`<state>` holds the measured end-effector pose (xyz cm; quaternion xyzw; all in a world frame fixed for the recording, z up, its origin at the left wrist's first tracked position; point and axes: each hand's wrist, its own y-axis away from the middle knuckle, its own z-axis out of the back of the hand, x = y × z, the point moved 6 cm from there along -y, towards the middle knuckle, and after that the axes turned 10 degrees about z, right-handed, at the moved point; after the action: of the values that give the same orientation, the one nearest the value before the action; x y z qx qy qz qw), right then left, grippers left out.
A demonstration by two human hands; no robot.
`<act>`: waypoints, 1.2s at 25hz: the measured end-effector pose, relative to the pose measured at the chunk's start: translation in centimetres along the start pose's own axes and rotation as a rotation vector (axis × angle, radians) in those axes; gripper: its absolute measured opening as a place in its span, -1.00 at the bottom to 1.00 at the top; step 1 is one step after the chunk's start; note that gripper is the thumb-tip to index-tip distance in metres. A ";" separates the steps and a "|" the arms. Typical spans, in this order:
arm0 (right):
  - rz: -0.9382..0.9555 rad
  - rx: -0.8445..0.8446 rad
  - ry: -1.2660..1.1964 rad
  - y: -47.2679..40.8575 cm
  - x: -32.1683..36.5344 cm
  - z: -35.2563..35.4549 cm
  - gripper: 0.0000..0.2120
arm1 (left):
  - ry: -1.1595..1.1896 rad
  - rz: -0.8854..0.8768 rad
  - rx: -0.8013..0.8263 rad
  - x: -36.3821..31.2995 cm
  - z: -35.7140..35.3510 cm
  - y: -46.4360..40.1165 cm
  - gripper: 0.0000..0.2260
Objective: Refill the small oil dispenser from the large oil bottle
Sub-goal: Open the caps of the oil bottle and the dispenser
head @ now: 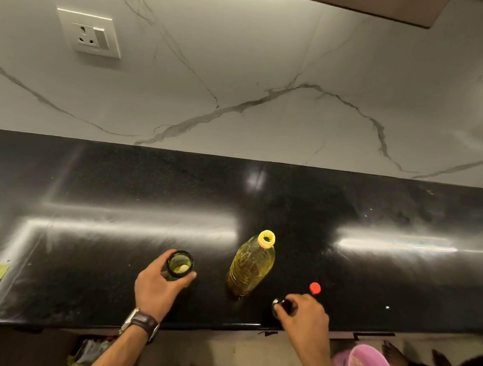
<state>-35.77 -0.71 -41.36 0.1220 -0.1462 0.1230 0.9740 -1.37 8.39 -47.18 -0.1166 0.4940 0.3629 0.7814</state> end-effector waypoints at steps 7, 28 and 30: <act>-0.122 -0.105 -0.089 -4.7 -3.4 -1.6 -0.54 | 0.017 0.007 0.009 -0.1 0.0 0.3 -0.33; 0.165 -0.256 -0.896 -5.4 8.3 -3.2 -0.34 | 0.002 0.033 0.011 -0.9 0.6 1.1 -0.44; 0.225 -0.260 -0.827 -6.0 8.5 -2.2 -0.31 | 0.000 0.038 0.008 -0.9 0.6 1.0 -0.42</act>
<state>-25.63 -4.04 -41.94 0.0208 -0.5500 0.1498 0.8214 -1.86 9.06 -45.94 -0.1041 0.4978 0.3755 0.7749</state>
